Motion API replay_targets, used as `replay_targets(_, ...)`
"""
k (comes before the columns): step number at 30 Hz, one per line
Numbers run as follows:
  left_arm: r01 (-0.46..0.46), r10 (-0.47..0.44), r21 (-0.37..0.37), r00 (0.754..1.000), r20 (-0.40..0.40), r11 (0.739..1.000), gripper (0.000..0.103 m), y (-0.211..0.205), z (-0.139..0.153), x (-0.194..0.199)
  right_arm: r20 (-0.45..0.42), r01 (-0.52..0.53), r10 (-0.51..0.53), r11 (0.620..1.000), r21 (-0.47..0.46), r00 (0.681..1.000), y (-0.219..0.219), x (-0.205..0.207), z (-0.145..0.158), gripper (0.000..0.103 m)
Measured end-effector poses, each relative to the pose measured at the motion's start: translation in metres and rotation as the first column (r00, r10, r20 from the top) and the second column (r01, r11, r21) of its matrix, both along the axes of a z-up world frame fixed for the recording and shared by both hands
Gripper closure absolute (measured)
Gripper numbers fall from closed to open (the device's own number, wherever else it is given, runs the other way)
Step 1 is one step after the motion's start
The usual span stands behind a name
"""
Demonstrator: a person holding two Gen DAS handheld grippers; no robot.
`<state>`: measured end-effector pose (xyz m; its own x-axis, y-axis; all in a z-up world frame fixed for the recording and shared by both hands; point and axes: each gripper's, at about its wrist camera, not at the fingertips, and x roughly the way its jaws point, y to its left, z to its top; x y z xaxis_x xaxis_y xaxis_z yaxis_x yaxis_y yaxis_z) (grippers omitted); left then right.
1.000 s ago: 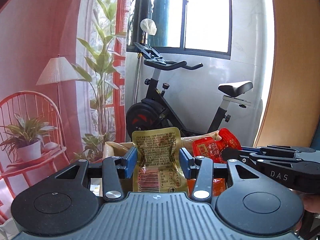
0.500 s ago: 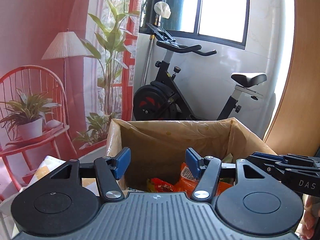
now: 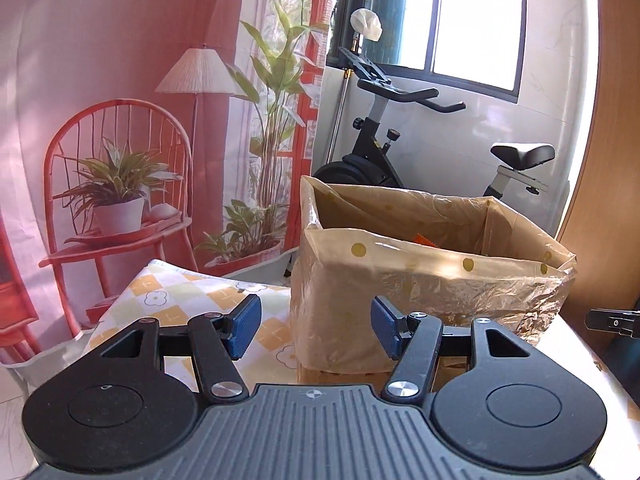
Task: Organize snacks
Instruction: 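Grasp the orange-wrapped bar with the right tool while the left tool grasps the small red-brown packet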
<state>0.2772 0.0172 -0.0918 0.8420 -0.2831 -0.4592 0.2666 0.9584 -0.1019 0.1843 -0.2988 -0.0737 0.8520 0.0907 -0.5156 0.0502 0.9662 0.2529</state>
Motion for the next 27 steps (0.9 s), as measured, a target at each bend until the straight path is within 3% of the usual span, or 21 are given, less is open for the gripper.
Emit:
replay_targets(5,-0.025,0.024,-0.021,0.998,-0.059,0.999,0.04,0.01,-0.024,-0.011,-0.173,0.112,-0.107,0.993,0.021,0.979,-0.008,-0.014,-0.042,0.06)
replay_targets(9,-0.02,0.018,-0.025,0.996,-0.086,0.999,0.04,0.013,-0.038,-0.014,-0.347,0.27,-0.245,0.963,0.023,0.905,-0.02,-0.018,-0.081,0.053)
replay_targets(12,-0.016,0.013,-0.03,0.996,-0.093,0.999,0.04,0.016,-0.043,-0.016,-0.404,0.325,-0.28,0.945,0.046,0.871,-0.024,-0.02,-0.099,0.048)
replay_targets(19,-0.03,0.028,-0.024,0.994,-0.11,0.999,0.04,0.019,-0.053,-0.017,-0.421,0.335,-0.312,0.942,-0.019,0.852,-0.017,-0.006,-0.116,0.046)
replay_targets(27,-0.044,0.037,-0.031,0.982,-0.185,0.999,0.04,0.027,-0.078,-0.006,-0.403,0.206,-0.259,0.964,-0.17,0.878,0.012,0.007,-0.127,0.053)
